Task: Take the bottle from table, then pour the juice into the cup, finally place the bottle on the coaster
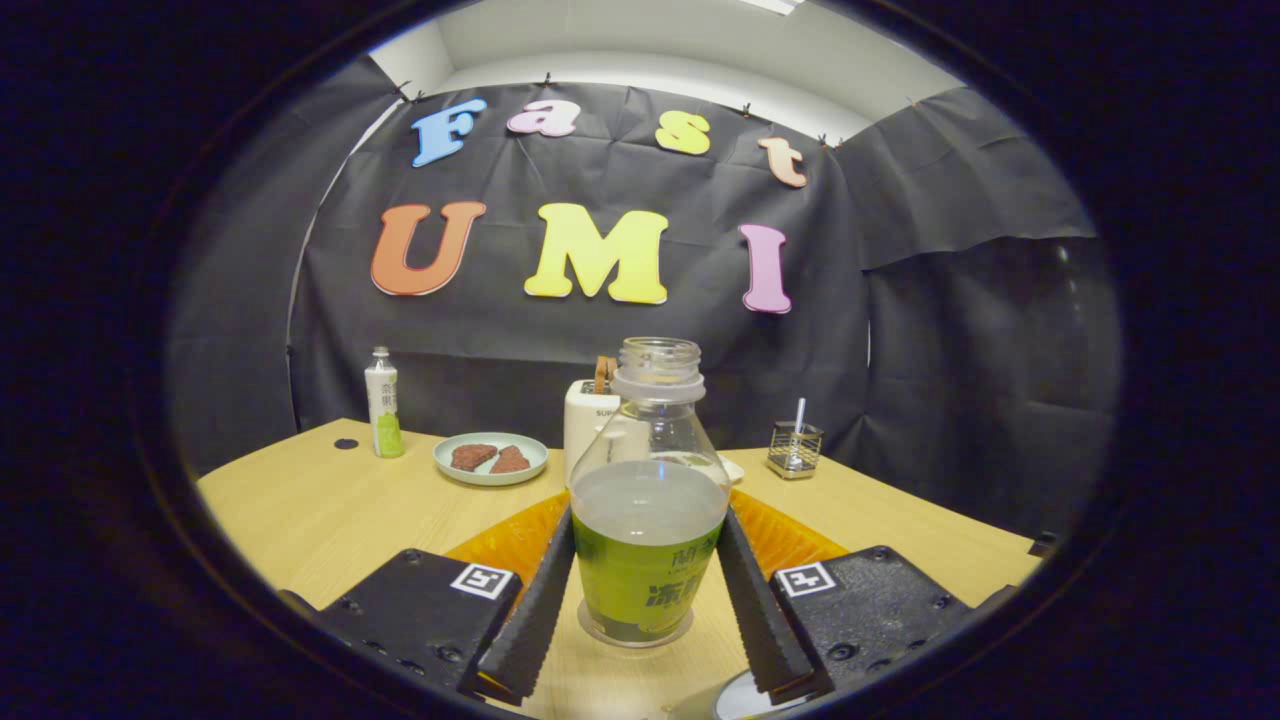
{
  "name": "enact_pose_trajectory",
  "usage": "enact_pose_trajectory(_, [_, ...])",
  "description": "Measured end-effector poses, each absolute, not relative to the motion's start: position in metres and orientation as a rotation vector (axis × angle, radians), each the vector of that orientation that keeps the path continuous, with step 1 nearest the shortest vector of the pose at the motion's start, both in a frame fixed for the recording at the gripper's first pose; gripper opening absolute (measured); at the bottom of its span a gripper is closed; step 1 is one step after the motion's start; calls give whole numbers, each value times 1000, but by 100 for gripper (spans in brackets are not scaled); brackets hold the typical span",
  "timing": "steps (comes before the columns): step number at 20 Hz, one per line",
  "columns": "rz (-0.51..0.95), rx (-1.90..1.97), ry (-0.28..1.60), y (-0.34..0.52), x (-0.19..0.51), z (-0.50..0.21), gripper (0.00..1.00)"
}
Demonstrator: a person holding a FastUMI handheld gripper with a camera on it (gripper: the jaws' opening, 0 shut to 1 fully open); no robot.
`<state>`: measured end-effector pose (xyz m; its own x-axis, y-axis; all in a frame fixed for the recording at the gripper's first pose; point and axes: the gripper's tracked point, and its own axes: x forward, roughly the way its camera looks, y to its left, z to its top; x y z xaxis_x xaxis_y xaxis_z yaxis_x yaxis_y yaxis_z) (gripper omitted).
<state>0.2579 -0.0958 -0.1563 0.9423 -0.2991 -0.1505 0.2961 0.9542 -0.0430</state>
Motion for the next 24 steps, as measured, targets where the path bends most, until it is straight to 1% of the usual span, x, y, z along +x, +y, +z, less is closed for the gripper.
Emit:
enact_pose_trajectory(5, [-350,39,163,-105,276,-164,81])
enact_pose_trajectory(11, [-386,44,201,-115,282,-181,81])
enact_pose_trajectory(14, [-343,57,193,-106,283,-178,83])
enact_pose_trajectory(15, [-332,59,182,-104,283,-175,84])
enact_pose_trajectory(18, [-331,46,163,-105,283,-170,97])
enact_pose_trajectory(19, [-336,39,163,-107,281,-169,100])
enact_pose_trajectory(24, [-328,42,176,-110,276,-167,100])
